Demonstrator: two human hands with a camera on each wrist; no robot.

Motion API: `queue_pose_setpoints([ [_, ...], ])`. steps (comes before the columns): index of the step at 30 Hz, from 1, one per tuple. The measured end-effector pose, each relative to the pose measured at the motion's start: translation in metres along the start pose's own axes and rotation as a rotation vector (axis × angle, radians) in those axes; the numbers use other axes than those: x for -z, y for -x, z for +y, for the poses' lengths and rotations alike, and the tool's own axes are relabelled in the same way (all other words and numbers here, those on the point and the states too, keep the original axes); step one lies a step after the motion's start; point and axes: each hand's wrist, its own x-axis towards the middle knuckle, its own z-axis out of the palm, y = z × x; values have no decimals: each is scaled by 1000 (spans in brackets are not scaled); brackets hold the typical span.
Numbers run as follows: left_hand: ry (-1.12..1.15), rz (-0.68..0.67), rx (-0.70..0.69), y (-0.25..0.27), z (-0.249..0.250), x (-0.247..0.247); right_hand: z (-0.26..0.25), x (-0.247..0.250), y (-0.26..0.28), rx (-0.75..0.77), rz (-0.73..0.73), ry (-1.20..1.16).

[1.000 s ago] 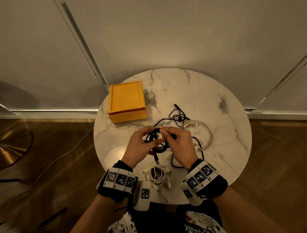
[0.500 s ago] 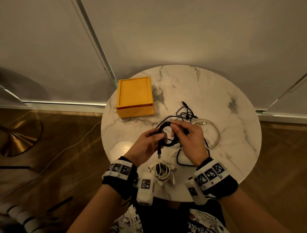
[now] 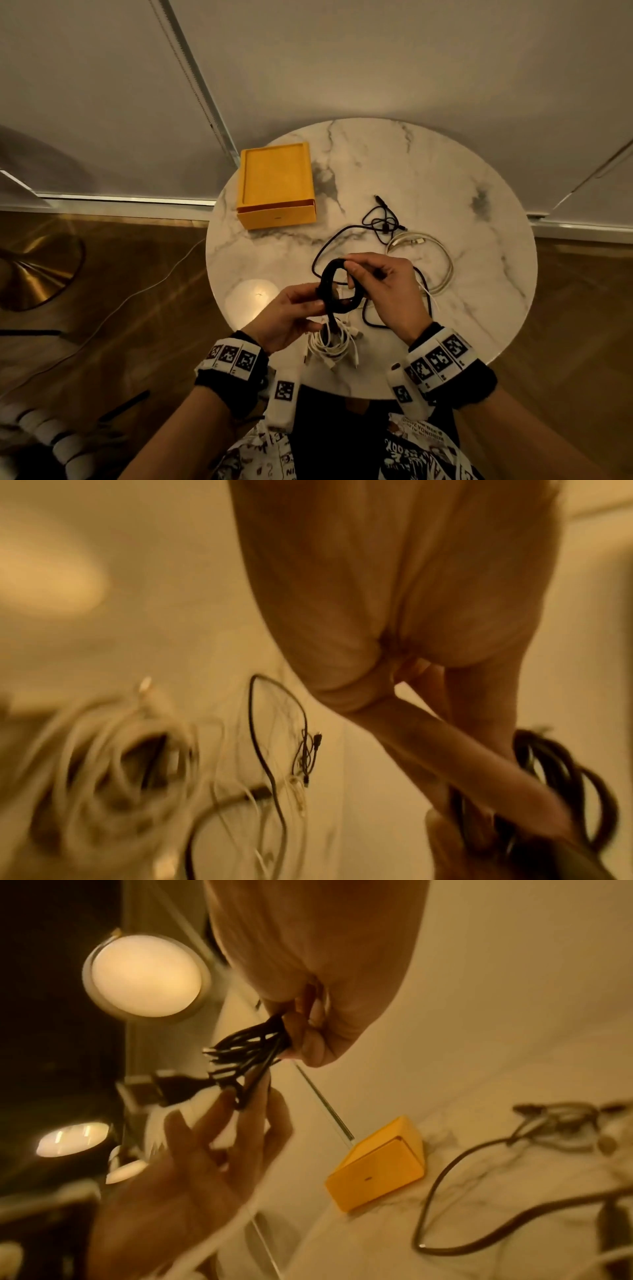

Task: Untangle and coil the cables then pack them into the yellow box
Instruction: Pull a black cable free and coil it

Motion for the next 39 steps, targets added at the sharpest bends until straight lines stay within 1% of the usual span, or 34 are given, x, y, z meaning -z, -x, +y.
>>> queue_pose_setpoints([
  [2,-346,31,-73,2,8,4,1,2,2,19,-22,95],
  [3,-476,24,-113,3,12,5,1,3,3,14,-30,96],
  [4,-516,-13,-149,4,16,6,-2,3,5,-8,-43,49],
  [5,-458,-85,-178,7,20,4,-6,3,7,-48,-63,-48],
  [6,-338,-189,-191,10,24,0,-11,0,10,-98,-92,-189],
  [8,-43,-438,-162,16,30,-12,-24,-3,15,-225,-134,-502],
  [9,76,-531,-151,17,31,-18,-30,-4,17,-258,-143,-599],
  [10,146,-583,-148,18,32,-23,-34,-4,18,-262,-152,-642],
  [11,161,-600,-156,18,34,-27,-39,-4,17,-253,-161,-656],
  [14,56,-502,-243,16,36,-36,-46,-3,12,-215,-143,-654],
  [18,-19,-416,-296,16,39,-36,-45,-2,7,-230,-99,-657],
  [20,-44,-390,-313,16,40,-35,-44,-3,6,-249,-87,-667],
  [26,-28,-351,-319,15,42,-39,-38,-10,8,-285,-91,-696],
  [28,-54,-313,-327,15,43,-41,-39,-10,7,-300,-88,-714],
  [33,-280,-209,-405,22,38,-52,-43,-3,3,-292,-49,-727],
  [36,-322,-121,-495,23,35,-57,-41,-1,1,-294,-54,-732],
  [39,-370,-69,-536,19,38,-53,-33,-4,2,-315,-68,-723],
])
